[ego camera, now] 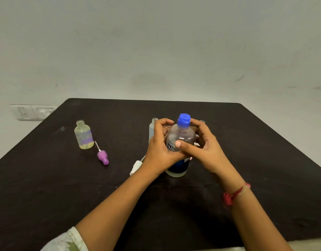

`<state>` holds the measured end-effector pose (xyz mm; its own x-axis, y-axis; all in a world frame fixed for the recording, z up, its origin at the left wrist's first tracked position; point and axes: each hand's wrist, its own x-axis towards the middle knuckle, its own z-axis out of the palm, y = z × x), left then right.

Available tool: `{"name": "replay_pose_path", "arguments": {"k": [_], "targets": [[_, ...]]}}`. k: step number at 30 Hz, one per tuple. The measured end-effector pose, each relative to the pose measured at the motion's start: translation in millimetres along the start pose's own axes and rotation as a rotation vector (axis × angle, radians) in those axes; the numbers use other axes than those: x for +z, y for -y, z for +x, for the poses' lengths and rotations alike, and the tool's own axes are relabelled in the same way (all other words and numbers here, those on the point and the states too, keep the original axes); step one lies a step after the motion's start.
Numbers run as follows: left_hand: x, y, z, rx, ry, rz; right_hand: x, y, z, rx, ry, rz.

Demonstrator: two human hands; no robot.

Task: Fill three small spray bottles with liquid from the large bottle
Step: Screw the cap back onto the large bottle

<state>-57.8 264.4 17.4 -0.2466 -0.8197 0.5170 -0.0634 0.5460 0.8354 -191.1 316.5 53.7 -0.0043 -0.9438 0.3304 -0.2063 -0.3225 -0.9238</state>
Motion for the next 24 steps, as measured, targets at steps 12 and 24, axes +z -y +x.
{"name": "replay_pose_path", "arguments": {"k": [12, 24], "targets": [[2.0, -6.3, -1.0, 0.049, 0.002, -0.064, -18.4, 7.4, -10.7, 0.058, -0.255, -0.129], [8.0, -3.2, -3.6, 0.01, 0.066, 0.008, -108.1, -6.8, 0.3, 0.151, -0.535, -0.214]]}}
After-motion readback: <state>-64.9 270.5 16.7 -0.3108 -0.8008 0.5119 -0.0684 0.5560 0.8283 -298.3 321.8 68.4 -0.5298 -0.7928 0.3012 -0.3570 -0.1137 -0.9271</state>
